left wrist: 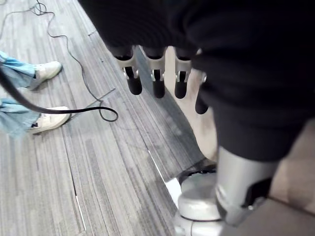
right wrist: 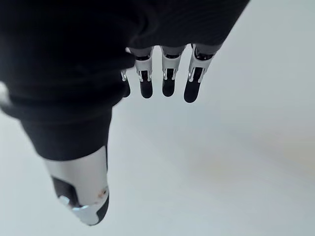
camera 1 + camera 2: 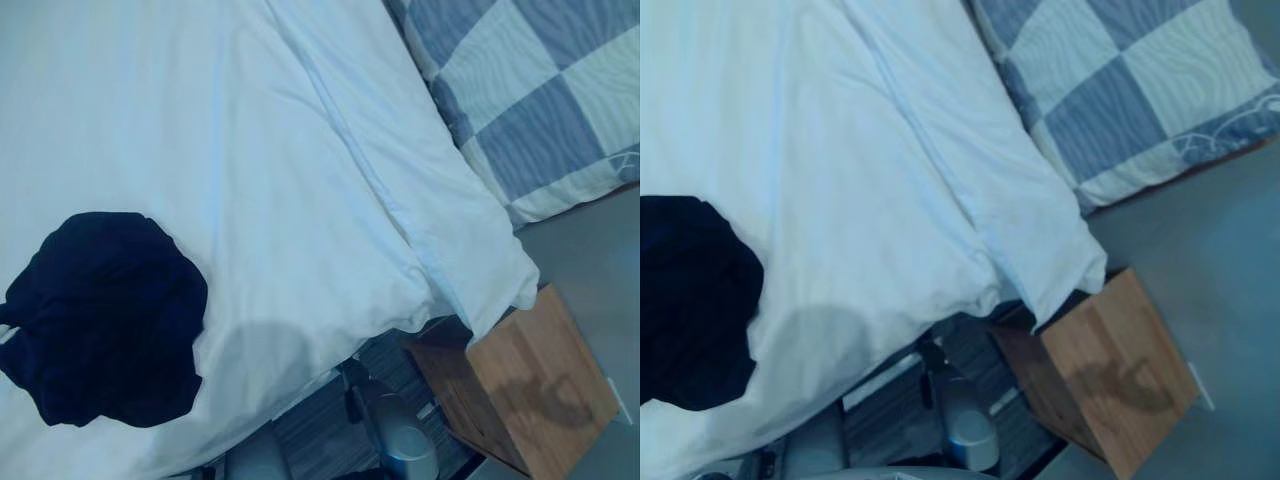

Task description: Tidy up the quilt and then pick up the clothes from the bed and put them into the laundry hamper.

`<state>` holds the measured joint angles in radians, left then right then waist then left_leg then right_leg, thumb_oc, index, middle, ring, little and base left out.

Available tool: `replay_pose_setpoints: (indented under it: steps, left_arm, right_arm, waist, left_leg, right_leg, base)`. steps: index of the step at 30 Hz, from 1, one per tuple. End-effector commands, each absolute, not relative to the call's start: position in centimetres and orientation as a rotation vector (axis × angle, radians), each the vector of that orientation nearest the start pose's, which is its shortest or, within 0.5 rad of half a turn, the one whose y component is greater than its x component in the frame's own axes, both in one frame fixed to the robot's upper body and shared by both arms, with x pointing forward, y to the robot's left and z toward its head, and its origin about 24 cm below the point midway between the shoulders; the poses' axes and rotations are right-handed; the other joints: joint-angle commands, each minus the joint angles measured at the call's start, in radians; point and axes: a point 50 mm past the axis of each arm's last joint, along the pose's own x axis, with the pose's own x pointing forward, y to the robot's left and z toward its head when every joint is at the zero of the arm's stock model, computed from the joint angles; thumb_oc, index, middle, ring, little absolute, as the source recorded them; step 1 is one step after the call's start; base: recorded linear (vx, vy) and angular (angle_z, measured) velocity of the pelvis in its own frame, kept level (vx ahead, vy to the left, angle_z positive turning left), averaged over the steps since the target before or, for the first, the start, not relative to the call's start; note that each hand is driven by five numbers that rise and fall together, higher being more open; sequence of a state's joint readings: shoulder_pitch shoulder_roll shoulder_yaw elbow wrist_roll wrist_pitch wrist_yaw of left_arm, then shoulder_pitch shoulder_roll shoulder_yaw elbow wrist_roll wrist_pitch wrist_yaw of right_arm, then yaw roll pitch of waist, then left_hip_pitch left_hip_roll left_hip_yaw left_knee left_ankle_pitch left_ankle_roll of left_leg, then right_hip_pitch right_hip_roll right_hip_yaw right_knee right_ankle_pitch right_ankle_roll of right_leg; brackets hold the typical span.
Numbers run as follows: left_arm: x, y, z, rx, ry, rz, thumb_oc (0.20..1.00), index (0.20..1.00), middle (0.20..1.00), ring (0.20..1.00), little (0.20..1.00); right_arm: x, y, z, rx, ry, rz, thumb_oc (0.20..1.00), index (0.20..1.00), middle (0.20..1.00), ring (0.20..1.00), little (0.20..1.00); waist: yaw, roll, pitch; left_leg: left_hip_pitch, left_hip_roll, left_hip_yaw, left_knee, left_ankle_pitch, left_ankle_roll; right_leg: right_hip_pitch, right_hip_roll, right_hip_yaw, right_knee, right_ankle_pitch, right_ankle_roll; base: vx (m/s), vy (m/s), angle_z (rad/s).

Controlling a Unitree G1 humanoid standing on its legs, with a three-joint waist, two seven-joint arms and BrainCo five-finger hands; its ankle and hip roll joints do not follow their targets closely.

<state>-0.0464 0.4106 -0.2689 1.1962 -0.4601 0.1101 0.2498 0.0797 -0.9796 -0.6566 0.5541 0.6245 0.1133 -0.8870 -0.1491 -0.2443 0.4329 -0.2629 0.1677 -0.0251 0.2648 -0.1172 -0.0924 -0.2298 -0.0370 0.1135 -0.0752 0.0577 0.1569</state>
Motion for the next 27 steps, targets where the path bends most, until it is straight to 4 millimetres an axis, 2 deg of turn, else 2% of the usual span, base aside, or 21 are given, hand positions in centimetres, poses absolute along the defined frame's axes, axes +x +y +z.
replay_pose_setpoints:
  steps: [1,2,3,4,5,7,8,10,11,13,17,20,23,27]
  left_arm:
    - [9.2,29.9,-13.9,0.314,1.261,0.533,1.000,1.000,1.000,1.000,1.000]
    - [9.4,29.8,-14.0,0.314,1.260,0.526,1.000,1.000,1.000,1.000,1.000]
    - [9.5,29.6,-14.0,0.313,1.259,0.523,1.000,1.000,1.000,1.000,1.000]
    - [9.8,29.4,-14.0,0.313,1.258,0.515,1.000,1.000,1.000,1.000,1.000]
    - [10.4,29.0,-14.0,0.311,1.256,0.504,1.000,1.000,1.000,1.000,1.000]
    - [11.1,28.5,-14.0,0.307,1.253,0.489,1.000,1.000,1.000,1.000,1.000]
    - [11.2,28.3,-14.0,0.305,1.253,0.488,1.000,1.000,1.000,1.000,1.000]
    - [11.7,27.7,-14.1,0.299,1.248,0.471,1.000,1.000,1.000,1.000,1.000]
    - [11.8,27.6,-14.1,0.295,1.247,0.468,1.000,1.000,1.000,1.000,1.000]
    - [12.6,26.8,-14.2,0.284,1.240,0.439,1.000,1.000,1.000,1.000,1.000]
    - [13.6,25.8,-14.2,0.254,1.228,0.415,1.000,1.000,1.000,1.000,1.000]
    - [14.5,25.1,-14.1,0.230,1.214,0.395,1.000,1.000,1.000,1.000,1.000]
    - [15.2,24.4,-13.9,0.199,1.209,0.377,1.000,1.000,1.000,1.000,1.000]
    - [15.9,23.9,-13.8,0.202,1.189,0.357,1.000,1.000,1.000,1.000,1.000]
  right_arm:
    - [17.3,-45.1,25.0,-0.423,-0.364,-1.362,1.000,1.000,1.000,1.000,1.000]
    - [18.5,-43.9,25.9,-0.453,-0.399,-1.281,0.464,0.464,0.464,0.464,0.464]
    - [19.1,-43.1,26.2,-0.465,-0.420,-1.235,0.464,0.464,0.464,0.464,0.464]
    - [20.4,-41.4,27.1,-0.483,-0.468,-1.148,0.200,0.200,0.200,0.200,0.200]
    - [22.5,-38.5,28.3,-0.518,-0.524,-1.015,0.200,0.200,0.200,0.200,0.200]
    - [24.5,-35.5,29.6,-0.560,-0.582,-0.896,0.200,0.200,0.200,0.200,0.200]
    - [24.8,-34.8,29.8,-0.569,-0.595,-0.875,0.200,0.200,0.200,0.200,0.200]
    - [26.5,-31.8,31.2,-0.607,-0.659,-0.787,0.200,0.200,0.200,0.200,0.200]
    - [26.9,-31.3,31.4,-0.608,-0.668,-0.770,0.200,0.200,0.200,0.200,0.200]
    - [29.0,-28.2,32.2,-0.607,-0.700,-0.680,0.200,0.200,0.200,0.200,0.200]
    - [31.0,-25.8,32.3,-0.623,-0.687,-0.619,0.200,0.200,0.200,0.200,0.200]
    - [32.3,-24.9,31.6,-0.645,-0.641,-0.584,0.200,0.200,0.200,0.200,0.200]
    - [33.4,-24.8,30.4,-0.670,-0.582,-0.575,0.200,0.200,0.200,0.200,0.200]
    - [34.0,-25.9,28.1,-0.665,-0.482,-0.593,0.200,0.200,0.200,0.200,0.200]
  waist:
    - [0.036,0.056,-0.056]
    - [0.037,0.058,-0.056]
    - [0.038,0.061,-0.054]
    - [0.042,0.066,-0.048]
    - [0.053,0.076,-0.035]
    - [0.068,0.091,-0.015]
    - [0.069,0.094,-0.010]
    - [0.085,0.116,0.010]
    - [0.087,0.121,0.014]
    - [0.104,0.155,0.041]
    - [0.114,0.189,0.064]
    - [0.117,0.211,0.079]
    - [0.115,0.231,0.087]
    - [0.108,0.246,0.087]
  left_leg:
    - [0.001,0.033,-0.030,-0.164,0.096,0.010]
    - [-0.008,0.029,-0.033,-0.165,0.104,0.010]
    - [-0.012,0.028,-0.035,-0.163,0.104,0.011]
    - [-0.019,0.024,-0.037,-0.162,0.106,0.012]
    - [-0.033,0.015,-0.042,-0.161,0.109,0.015]
    - [-0.050,0.003,-0.050,-0.164,0.114,0.018]
    - [-0.053,0.001,-0.051,-0.165,0.116,0.018]
    - [-0.071,-0.009,-0.055,-0.170,0.126,0.020]
    - [-0.074,-0.011,-0.056,-0.171,0.128,0.020]
    - [-0.097,-0.031,-0.064,-0.177,0.142,0.022]
    - [-0.132,-0.053,-0.070,-0.177,0.156,0.025]
    - [-0.166,-0.064,-0.069,-0.164,0.163,0.028]
    - [-0.203,-0.074,-0.066,-0.146,0.167,0.030]
    - [-0.236,-0.078,-0.061,-0.136,0.168,0.028]
  right_leg:
    - [0.040,-0.050,0.012,0.065,0.027,0.013]
    - [0.031,-0.053,0.010,0.065,0.030,0.012]
    - [0.028,-0.053,0.010,0.066,0.029,0.011]
    - [0.021,-0.054,0.008,0.067,0.029,0.009]
    - [0.008,-0.057,0.003,0.071,0.028,0.004]
    - [-0.009,-0.061,-0.004,0.073,0.029,0.000]
    - [-0.013,-0.062,-0.005,0.075,0.029,-0.002]
    - [-0.035,-0.069,-0.012,0.081,0.030,-0.008]
    - [-0.040,-0.070,-0.013,0.082,0.030,-0.009]
    - [-0.075,-0.080,-0.024,0.099,0.029,-0.017]
    - [-0.122,-0.090,-0.031,0.127,0.025,-0.026]
    - [-0.164,-0.099,-0.033,0.152,0.024,-0.032]
    - [-0.212,-0.108,-0.032,0.181,0.024,-0.034]
    - [-0.254,-0.113,-0.029,0.203,0.019,-0.037]
  base:
    - [-0.02,0.022,-0.06]
    - [-0.02,0.013,0.07]
    - [-0.02,0.011,0.06]
    - [-0.03,0.008,0.02]
    - [-0.04,0.005,0.01]
    - [-0.05,0.005,0.09]
    - [-0.06,0.020,0.18]
    - [-0.05,0.029,0.20]
    - [-0.04,0.034,0.05]
    - [-0.07,0.057,0.12]
    - [-0.05,0.043,0.15]
    - [-0.02,0.019,0.00]
    - [-0.03,0.035,0.00]
    - [-0.02,0.046,-0.01]
